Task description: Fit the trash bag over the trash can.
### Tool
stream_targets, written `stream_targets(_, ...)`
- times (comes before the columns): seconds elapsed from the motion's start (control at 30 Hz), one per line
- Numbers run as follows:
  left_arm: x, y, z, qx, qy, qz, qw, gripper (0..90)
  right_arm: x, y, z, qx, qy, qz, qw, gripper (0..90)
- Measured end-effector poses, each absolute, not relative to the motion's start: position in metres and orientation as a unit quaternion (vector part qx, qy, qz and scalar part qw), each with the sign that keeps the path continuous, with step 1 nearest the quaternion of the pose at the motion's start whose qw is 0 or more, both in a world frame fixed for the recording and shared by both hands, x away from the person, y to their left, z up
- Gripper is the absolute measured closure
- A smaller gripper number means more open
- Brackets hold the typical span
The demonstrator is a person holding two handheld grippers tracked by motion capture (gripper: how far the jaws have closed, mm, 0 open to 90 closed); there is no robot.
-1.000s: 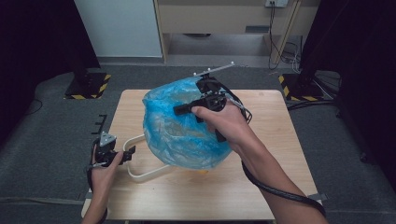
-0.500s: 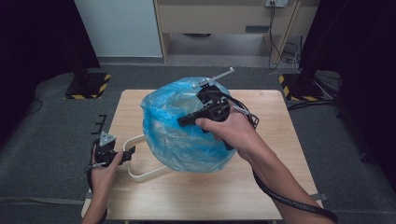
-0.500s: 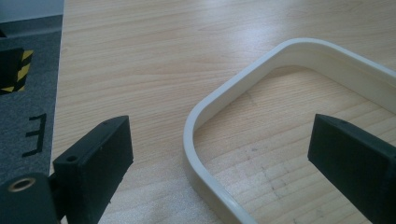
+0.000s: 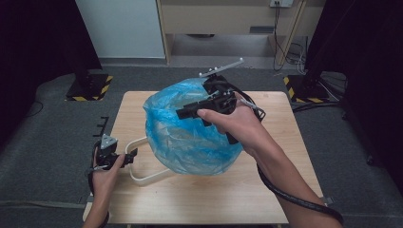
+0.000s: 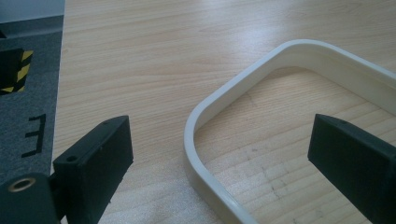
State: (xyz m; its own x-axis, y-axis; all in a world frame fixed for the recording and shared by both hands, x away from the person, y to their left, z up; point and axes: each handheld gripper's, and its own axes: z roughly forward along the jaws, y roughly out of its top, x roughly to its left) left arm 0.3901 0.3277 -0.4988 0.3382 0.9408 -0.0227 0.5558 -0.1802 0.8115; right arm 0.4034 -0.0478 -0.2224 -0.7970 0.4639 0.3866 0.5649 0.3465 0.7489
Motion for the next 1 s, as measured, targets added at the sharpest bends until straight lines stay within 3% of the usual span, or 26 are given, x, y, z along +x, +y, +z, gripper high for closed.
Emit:
stream_targets(0.3,0.39,0.327,-0.499,0.725,0.516,0.253,0.379,5.8,0.424,-0.039,-0.22,-0.333,-0.816,-0.47,0.048,76.9)
stream_targets(1.0,0.391,0.326,-0.499,0.726,0.514,0.25,0.382,5.9,0.456,-0.006,-0.262,-0.365,-0.853,-0.374,0.016,78.9)
